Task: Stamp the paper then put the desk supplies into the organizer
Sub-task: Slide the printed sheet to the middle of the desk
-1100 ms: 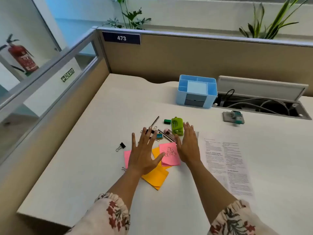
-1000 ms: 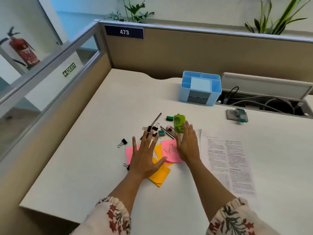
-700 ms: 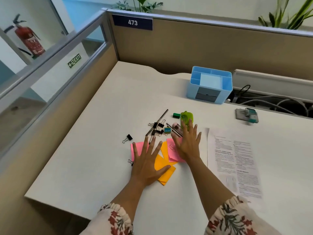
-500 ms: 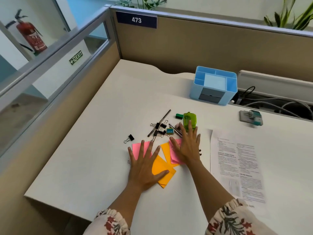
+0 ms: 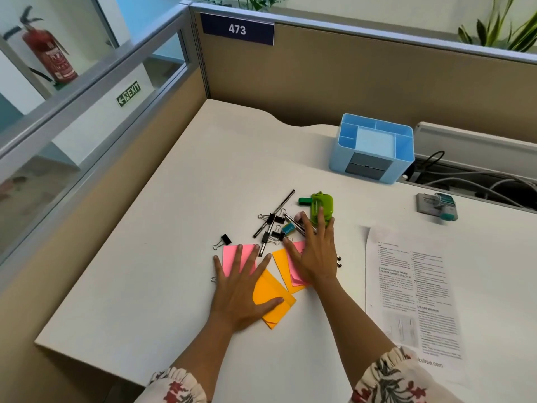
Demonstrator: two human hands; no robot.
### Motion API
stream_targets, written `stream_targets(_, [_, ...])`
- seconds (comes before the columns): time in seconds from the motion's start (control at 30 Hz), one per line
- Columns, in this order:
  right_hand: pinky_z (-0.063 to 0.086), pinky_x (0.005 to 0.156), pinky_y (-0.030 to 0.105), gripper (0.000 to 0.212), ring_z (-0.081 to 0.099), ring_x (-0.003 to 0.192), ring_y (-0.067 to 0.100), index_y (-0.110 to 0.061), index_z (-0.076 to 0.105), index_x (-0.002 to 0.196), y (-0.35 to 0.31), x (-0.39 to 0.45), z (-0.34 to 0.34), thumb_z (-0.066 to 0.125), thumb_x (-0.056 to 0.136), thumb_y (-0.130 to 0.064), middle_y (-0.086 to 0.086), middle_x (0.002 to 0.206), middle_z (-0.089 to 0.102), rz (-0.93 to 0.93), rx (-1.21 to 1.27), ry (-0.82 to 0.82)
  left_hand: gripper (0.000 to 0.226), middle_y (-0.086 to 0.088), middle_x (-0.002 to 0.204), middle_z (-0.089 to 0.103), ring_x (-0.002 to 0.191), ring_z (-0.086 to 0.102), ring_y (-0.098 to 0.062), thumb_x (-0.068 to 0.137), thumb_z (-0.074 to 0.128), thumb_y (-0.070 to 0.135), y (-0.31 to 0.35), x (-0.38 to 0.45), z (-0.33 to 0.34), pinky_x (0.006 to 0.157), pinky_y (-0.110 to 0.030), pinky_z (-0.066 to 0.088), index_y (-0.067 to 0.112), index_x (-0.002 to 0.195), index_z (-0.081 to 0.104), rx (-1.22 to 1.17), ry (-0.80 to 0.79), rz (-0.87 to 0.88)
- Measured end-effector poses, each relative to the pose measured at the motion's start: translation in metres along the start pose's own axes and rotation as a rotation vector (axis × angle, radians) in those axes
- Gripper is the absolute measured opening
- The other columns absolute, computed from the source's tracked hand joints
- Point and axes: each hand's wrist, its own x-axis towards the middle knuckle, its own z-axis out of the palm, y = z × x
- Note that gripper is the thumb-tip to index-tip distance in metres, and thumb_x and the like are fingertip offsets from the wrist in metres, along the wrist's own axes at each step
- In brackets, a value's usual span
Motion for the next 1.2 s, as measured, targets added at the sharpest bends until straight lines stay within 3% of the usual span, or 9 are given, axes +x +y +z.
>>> stream_targets(0.3, [0.023, 0.116, 0.049, 0.075, -0.005, 0.150, 0.032, -0.039, 0.020, 0.152, -0.025, 0.013, 0.011, 0.035, 0.087, -0.074, -0.007, 0.164, -0.008, -0.071, 0.025, -0.033, 0.097, 0.008, 0.162, 0.003, 0.150, -0.006, -0.023, 0.075, 0.029, 0.089, -0.021, 0.004, -0.006, 0.111, -0.069, 0.002, 0.037, 0.153, 0.005, -0.006, 0.018, 0.005])
stream_targets(0.57, [0.021, 0.117, 0.046, 0.073, -0.007, 0.150, 0.030, -0.039, 0.020, 0.152, -0.048, 0.026, 0.023, 0.037, 0.090, -0.072, -0.009, 0.163, -0.009, -0.120, 0.044, -0.041, 0.094, 0.005, 0.161, 0.013, 0.150, 0.005, -0.026, 0.076, 0.033, 0.087, -0.045, 0.008, -0.010, 0.109, -0.072, 0.008, 0.035, 0.152, 0.016, -0.011, 0.033, 0.032])
stream_targets(1.2, [0.025, 0.118, 0.051, 0.077, -0.006, 0.150, 0.034, -0.035, 0.021, 0.153, -0.084, 0.035, 0.045, 0.040, 0.088, -0.072, -0.004, 0.164, -0.004, -0.206, 0.051, -0.087, 0.095, 0.003, 0.161, 0.017, 0.149, 0.011, -0.021, 0.076, 0.038, 0.083, -0.066, 0.002, -0.017, 0.113, -0.068, 0.004, 0.028, 0.152, 0.022, -0.017, 0.112, -0.069])
